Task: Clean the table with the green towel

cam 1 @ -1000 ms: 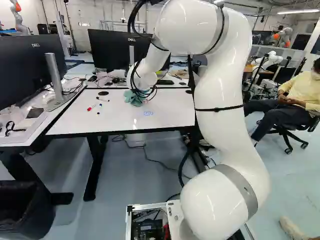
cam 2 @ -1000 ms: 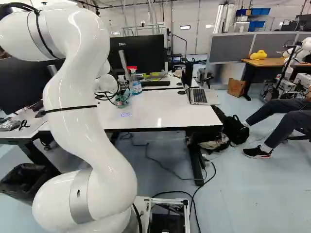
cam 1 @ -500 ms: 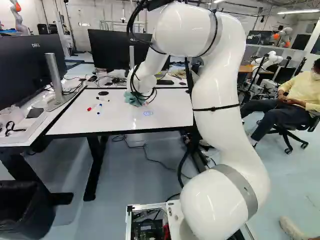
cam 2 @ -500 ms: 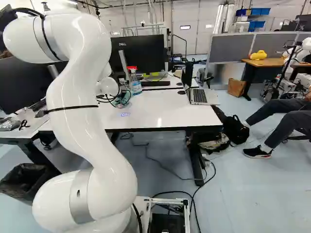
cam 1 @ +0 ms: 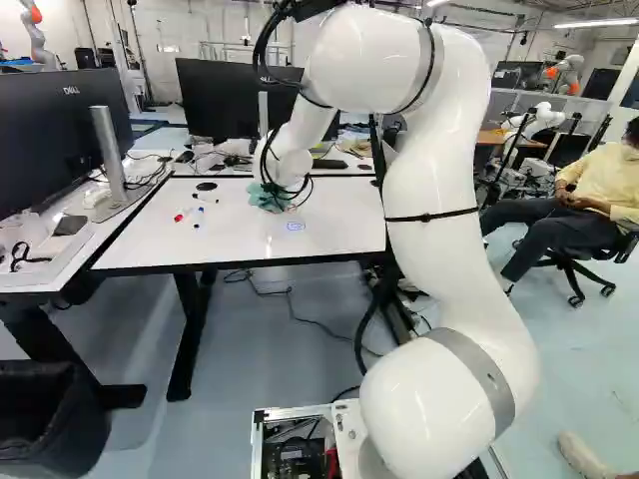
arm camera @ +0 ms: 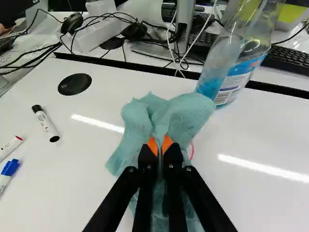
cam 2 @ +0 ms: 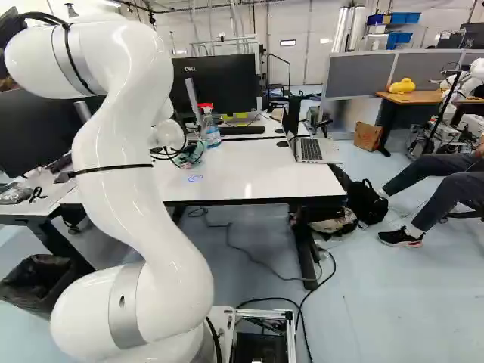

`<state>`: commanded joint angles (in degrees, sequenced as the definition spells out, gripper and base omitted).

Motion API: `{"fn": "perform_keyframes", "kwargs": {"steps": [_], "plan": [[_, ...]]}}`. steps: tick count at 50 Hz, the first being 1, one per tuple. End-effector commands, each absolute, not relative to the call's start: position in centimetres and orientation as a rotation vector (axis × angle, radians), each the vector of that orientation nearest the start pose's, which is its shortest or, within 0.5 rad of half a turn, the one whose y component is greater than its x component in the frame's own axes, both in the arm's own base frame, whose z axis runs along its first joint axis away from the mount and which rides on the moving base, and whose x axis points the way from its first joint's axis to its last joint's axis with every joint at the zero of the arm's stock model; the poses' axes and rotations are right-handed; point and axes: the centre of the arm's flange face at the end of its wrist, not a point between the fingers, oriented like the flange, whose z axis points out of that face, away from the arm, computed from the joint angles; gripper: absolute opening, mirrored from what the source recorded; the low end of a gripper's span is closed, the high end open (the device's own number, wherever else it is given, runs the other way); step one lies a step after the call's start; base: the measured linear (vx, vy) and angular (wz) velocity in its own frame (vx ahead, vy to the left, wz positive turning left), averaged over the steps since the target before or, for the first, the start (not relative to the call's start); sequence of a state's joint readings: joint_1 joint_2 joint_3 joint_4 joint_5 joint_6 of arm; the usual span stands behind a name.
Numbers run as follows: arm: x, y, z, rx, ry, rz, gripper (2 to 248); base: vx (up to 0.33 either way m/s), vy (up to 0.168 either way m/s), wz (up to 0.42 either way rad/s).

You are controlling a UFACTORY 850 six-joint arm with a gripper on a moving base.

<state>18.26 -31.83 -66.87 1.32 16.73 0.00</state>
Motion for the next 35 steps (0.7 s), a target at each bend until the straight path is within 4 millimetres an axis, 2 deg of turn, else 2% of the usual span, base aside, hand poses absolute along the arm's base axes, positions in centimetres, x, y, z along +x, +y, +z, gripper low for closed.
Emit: {"fn": "perform_keyframes", "kwargs": {"steps": [35], "plan": [[60.92,20.04,37.40,-2.708,-0.400,-1.239,30,0.000,0.000,0.000]]}}
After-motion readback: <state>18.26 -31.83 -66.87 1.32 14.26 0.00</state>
